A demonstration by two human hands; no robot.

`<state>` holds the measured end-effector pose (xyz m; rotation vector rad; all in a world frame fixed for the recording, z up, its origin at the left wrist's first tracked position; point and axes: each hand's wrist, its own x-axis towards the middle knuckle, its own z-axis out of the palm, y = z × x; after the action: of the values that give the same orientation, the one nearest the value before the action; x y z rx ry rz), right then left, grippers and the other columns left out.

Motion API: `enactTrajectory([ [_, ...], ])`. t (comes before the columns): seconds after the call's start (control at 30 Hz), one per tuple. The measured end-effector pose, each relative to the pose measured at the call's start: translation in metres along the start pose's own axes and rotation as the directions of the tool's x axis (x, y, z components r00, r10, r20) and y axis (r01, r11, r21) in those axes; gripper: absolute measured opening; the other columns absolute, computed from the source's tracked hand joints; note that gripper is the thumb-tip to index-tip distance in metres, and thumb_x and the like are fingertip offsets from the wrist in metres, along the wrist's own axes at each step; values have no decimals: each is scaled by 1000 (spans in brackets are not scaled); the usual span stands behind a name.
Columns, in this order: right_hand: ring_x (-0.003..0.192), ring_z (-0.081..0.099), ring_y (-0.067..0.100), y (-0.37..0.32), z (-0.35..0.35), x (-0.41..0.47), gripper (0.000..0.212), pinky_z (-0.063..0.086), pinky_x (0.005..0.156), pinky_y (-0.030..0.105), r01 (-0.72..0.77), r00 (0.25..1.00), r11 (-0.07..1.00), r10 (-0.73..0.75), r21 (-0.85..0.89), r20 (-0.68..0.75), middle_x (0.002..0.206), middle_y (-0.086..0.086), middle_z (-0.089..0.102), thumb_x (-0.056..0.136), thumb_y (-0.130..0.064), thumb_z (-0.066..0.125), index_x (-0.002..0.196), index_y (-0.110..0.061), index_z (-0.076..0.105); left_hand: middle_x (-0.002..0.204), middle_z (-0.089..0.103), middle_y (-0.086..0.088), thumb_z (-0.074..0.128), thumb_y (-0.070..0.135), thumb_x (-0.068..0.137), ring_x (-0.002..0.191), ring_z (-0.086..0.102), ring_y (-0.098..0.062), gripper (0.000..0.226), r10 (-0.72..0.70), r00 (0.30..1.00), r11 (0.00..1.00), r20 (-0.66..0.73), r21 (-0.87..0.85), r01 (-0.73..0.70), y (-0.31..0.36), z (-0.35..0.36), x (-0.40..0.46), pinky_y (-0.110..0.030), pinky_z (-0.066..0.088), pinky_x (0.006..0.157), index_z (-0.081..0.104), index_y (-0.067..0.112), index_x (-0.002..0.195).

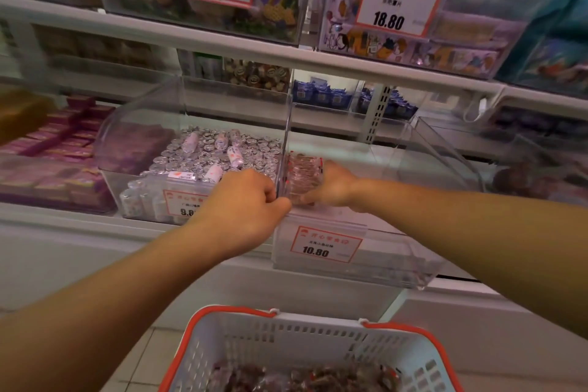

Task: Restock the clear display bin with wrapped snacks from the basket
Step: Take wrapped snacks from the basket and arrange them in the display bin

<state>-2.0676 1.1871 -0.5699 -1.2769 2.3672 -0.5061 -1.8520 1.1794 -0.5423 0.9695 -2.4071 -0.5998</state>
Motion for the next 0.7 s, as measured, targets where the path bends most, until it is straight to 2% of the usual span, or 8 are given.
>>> enactTrajectory([
  [0.13, 91, 67, 24, -12, 5, -3, 32, 58, 81, 36, 0, 995, 1000, 0, 0, -96, 96, 9, 70, 70, -20, 89, 93, -10, 68, 60, 68, -5, 60, 25, 83, 64, 64, -20, 29, -1, 1000, 999, 3, -39, 1, -2, 1, 0, -32, 50, 59, 61, 10, 59],
  [0.23, 82, 65, 22, -15, 3, -6, 29, 50, 62, 28, 13, 993, 997, -22, -78, -114, 84, 5, 66, 71, -26, 88, 77, -15, 62, 61, 67, -6, 59, 25, 84, 64, 64, -21, 28, 1, 1000, 999, 9, -41, 0, -1, 1, -2, -32, 50, 58, 62, 9, 61],
  [0.33, 79, 67, 20, -16, -2, -8, 30, 51, 57, 27, 13, 995, 991, -26, -137, -96, 87, 5, 69, 70, -31, 87, 83, -15, 66, 62, 68, -9, 59, 25, 85, 65, 66, -25, 30, -3, 1000, 997, 23, -72, 5, -1, -1, -2, -38, 54, 62, 62, 6, 62],
  [0.43, 77, 69, 22, -18, -9, -11, 39, 62, 67, 36, -30, 998, 990, 21, -140, -65, 91, 8, 70, 71, -34, 87, 92, -9, 65, 59, 67, -6, 59, 28, 86, 59, 63, -22, 31, -41, 998, 990, 38, -135, 45, -2, 1, -3, -36, 53, 59, 61, 9, 62],
  [0.57, 97, 64, 26, -28, -28, -35, 55, 60, 82, 43, 5, 996, 982, -23, -188, -91, 110, 9, 63, 78, -39, 81, 116, -8, 54, 54, 58, 4, 57, 39, 82, 53, 52, -12, 32, -45, 998, 987, 50, -155, 52, 1, -6, -7, -27, 35, 51, 58, 13, 64],
  [0.63, 108, 61, 24, -27, -35, -58, 53, 54, 91, 40, 151, 921, 956, -228, -250, -316, 123, 6, 62, 83, -37, 75, 126, -13, 57, 50, 49, 5, 54, 37, 69, 48, 42, -13, 28, -41, 980, 970, 193, -229, 85, 1, -15, -11, -24, 31, 46, 52, 11, 58],
  [0.67, 103, 61, 18, -26, -34, -76, 42, 54, 88, 34, 271, 805, 930, -361, -250, -471, 119, 1, 64, 86, -36, 70, 122, -17, 60, 47, 43, 5, 52, 32, 61, 43, 35, -13, 20, -51, 947, 955, 318, -263, 140, 0, -19, -12, -22, 28, 42, 48, 14, 53],
  [0.7, 91, 60, 11, -20, -27, -100, 26, 52, 79, 25, 427, 623, 873, -473, -236, -623, 106, -5, 65, 88, -33, 66, 112, -22, 64, 45, 38, 5, 51, 28, 55, 40, 30, -13, 15, -81, 890, 944, 448, -252, 212, -2, -19, -17, -20, 24, 39, 46, 16, 50],
])
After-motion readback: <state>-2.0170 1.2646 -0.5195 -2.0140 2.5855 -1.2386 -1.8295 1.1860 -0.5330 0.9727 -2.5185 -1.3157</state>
